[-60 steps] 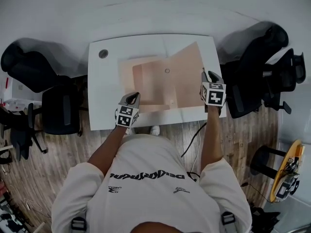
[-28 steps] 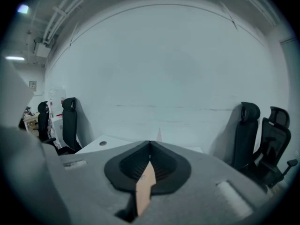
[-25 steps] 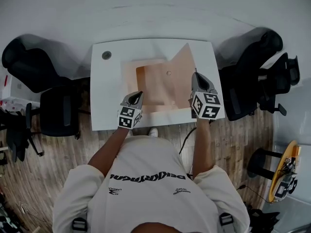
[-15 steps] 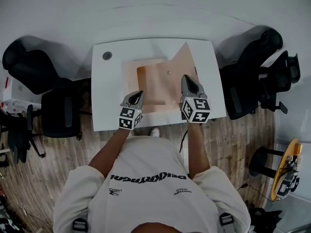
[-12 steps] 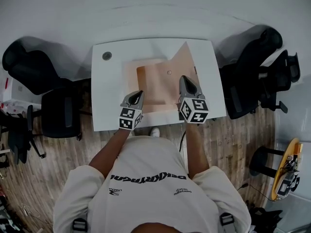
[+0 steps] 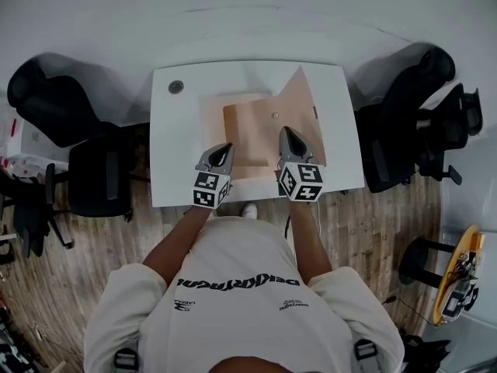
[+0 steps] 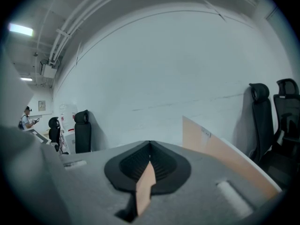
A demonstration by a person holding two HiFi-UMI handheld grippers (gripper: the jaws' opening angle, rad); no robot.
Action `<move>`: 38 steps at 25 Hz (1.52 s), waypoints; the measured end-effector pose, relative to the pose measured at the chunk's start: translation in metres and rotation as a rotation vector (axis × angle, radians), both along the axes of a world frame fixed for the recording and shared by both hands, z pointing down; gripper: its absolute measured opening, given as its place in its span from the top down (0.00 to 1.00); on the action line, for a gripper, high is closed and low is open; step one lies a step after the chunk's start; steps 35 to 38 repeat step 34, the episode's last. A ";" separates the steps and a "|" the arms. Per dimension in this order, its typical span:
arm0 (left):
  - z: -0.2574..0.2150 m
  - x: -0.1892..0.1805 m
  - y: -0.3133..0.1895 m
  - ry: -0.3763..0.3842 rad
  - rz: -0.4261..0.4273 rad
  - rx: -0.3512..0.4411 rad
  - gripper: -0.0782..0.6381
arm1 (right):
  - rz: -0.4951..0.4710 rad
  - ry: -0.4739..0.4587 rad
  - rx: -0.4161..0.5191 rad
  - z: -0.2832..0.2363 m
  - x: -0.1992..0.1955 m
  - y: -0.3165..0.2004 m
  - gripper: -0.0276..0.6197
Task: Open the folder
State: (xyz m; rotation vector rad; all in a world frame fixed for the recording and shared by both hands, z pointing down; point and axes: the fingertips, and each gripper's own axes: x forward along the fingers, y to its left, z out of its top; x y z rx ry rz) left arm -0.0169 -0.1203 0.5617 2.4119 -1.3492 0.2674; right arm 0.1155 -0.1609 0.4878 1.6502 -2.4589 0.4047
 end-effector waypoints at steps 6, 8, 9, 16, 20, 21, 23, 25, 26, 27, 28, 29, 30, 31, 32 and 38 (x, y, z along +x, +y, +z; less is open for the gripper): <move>-0.007 -0.002 0.001 0.005 -0.014 0.011 0.90 | -0.030 -0.009 -0.001 0.013 -0.018 0.008 0.96; -0.008 -0.002 0.002 0.006 -0.013 0.016 0.90 | -0.040 -0.008 -0.005 0.017 -0.024 0.012 0.96; -0.008 -0.001 0.002 0.006 -0.013 0.017 0.90 | -0.045 -0.007 -0.009 0.020 -0.026 0.013 0.96; -0.009 -0.003 0.002 0.001 -0.015 0.024 0.90 | -0.055 -0.018 -0.030 0.028 -0.034 0.018 0.96; -0.010 -0.004 0.002 0.001 -0.019 0.026 0.90 | -0.059 -0.026 -0.034 0.030 -0.037 0.021 0.96; -0.010 -0.004 0.002 0.002 -0.019 0.026 0.90 | -0.060 -0.028 -0.035 0.030 -0.037 0.021 0.96; -0.010 -0.004 0.002 0.002 -0.018 0.028 0.90 | -0.063 -0.031 -0.037 0.031 -0.039 0.022 0.96; -0.010 -0.005 0.002 0.000 -0.018 0.030 0.90 | -0.065 -0.032 -0.039 0.032 -0.040 0.023 0.96; -0.010 -0.005 0.002 -0.001 -0.018 0.031 0.90 | -0.066 -0.033 -0.041 0.033 -0.040 0.023 0.96; -0.011 -0.005 0.002 -0.002 -0.018 0.033 0.90 | -0.066 -0.034 -0.042 0.033 -0.040 0.023 0.96; -0.011 -0.005 0.002 -0.002 -0.018 0.034 0.90 | -0.066 -0.035 -0.043 0.033 -0.040 0.023 0.96; -0.011 -0.006 0.001 -0.004 -0.018 0.036 0.90 | -0.066 -0.037 -0.044 0.034 -0.040 0.023 0.96; -0.011 -0.007 0.001 -0.005 -0.018 0.038 0.90 | -0.066 -0.037 -0.045 0.034 -0.040 0.022 0.96; -0.011 -0.008 0.001 -0.006 -0.020 0.038 0.90 | -0.066 -0.037 -0.046 0.035 -0.041 0.022 0.96; -0.010 -0.010 0.000 -0.007 -0.022 0.038 0.90 | -0.066 -0.037 -0.048 0.036 -0.041 0.022 0.96; -0.009 -0.014 -0.001 -0.006 -0.028 0.036 0.90 | -0.065 -0.037 -0.051 0.038 -0.043 0.022 0.96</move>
